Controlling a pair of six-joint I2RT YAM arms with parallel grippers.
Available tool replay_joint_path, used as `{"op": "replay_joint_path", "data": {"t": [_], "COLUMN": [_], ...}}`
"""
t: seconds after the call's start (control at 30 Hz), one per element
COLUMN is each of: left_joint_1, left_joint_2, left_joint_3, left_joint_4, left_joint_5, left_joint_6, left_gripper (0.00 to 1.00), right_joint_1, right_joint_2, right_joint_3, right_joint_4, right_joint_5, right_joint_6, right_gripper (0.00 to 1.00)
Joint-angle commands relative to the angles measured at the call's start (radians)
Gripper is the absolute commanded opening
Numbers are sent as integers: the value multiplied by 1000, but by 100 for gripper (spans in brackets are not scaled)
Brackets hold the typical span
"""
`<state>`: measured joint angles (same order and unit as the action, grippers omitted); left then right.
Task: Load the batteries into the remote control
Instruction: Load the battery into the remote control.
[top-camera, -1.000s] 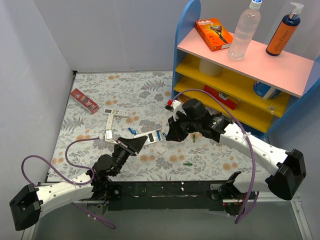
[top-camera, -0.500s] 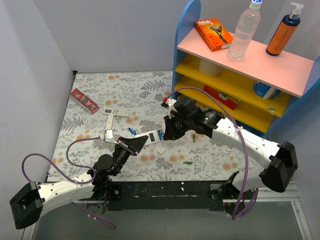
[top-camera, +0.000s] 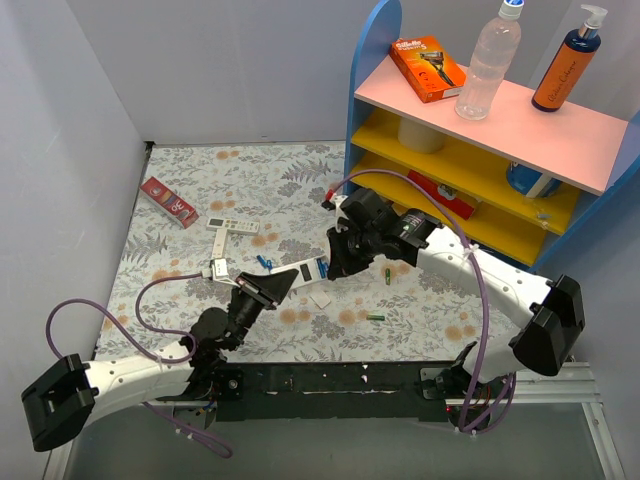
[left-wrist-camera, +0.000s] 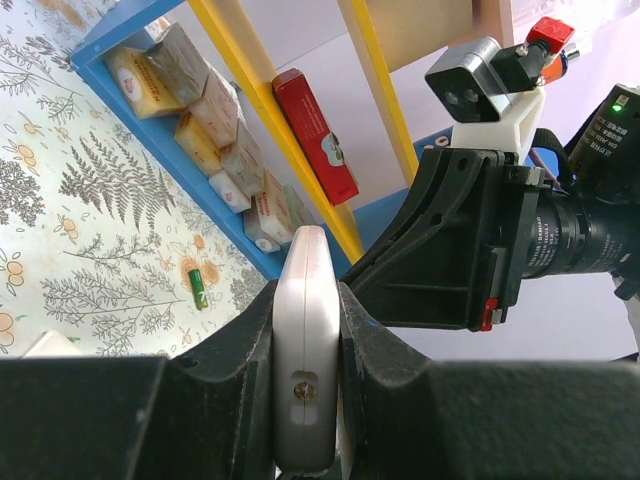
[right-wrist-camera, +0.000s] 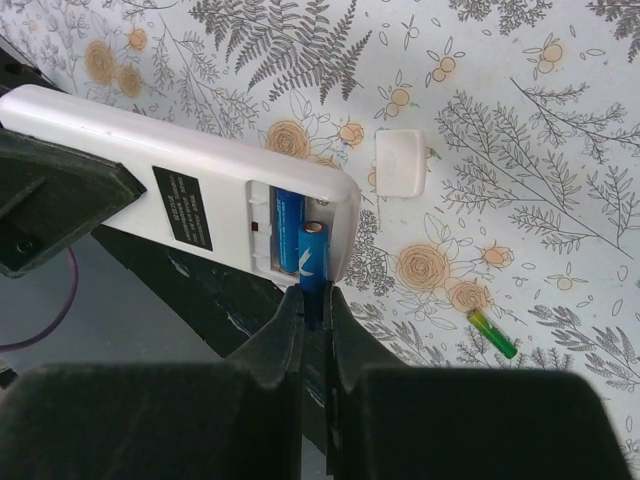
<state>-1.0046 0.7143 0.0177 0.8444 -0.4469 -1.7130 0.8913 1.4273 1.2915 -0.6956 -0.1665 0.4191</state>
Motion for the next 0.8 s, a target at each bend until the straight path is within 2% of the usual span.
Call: {"op": "replay_joint_path", "data": {"t": [0.0,0.23,0.47,0.77], "left_joint_1": [-3,-3,-3,-3], "left_joint_2": [30,85,88,97], "left_joint_3": [-27,4,40,44], "left_joint_4": [120,114,7,5], "left_joint_5": [16,14,-12,-19], "left_joint_6": [-28,-131,-261,-267], "left_gripper": [0,0,0,0], "right_joint_1": [8,9,8,9], "right_joint_2": [39,127,226,288], "right_joint_3": [90,202,343,404], "right_joint_4": [-87,-238,-378,-485], "right_joint_5": [36,102,96,70], "right_joint_6": [30,43,0,-31], "right_gripper": [1,1,1,1]}}
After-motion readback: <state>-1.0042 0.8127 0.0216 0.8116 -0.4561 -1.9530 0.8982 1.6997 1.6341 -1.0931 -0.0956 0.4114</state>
